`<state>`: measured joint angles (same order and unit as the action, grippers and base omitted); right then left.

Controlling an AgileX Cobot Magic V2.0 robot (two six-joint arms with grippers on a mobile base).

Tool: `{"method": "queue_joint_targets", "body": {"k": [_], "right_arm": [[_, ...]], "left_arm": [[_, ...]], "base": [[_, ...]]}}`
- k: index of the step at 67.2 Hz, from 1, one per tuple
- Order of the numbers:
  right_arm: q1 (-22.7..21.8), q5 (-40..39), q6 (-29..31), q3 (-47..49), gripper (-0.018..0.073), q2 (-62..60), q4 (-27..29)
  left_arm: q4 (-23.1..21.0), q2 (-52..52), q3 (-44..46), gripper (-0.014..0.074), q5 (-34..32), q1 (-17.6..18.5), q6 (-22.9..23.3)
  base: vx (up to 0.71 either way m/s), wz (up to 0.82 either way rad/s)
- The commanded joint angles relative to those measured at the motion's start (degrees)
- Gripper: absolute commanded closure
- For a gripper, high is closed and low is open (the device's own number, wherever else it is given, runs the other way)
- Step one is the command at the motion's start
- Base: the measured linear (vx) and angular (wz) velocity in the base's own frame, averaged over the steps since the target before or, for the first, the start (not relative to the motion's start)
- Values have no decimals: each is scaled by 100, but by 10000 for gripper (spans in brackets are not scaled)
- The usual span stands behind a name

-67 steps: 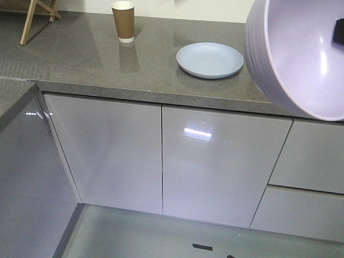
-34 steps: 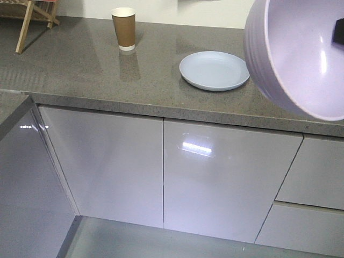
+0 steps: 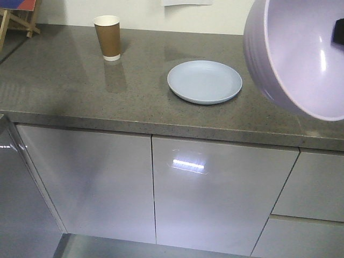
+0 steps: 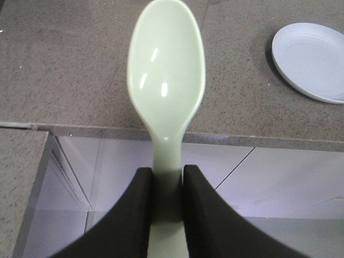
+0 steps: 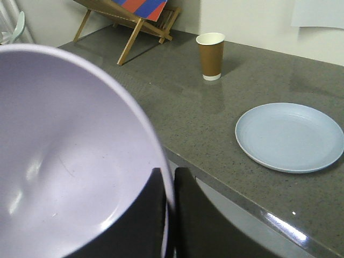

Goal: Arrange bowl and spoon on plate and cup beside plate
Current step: 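Drive toward the pale blue plate holding spoon and bowl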

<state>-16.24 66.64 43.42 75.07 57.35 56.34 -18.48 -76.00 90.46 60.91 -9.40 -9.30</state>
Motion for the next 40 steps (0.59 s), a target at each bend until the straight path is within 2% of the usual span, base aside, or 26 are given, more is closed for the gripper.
{"method": "queue_joint_targets", "body": {"k": [1, 40], "right_arm": [[-20, -218, 29, 186, 565, -48, 343], [-20, -218, 29, 186, 565, -48, 343]], "left_arm": [[-167, 156, 150, 604, -295, 10, 2], [-167, 156, 150, 604, -295, 10, 2]], "base": [[12, -11], [9, -5]]}}
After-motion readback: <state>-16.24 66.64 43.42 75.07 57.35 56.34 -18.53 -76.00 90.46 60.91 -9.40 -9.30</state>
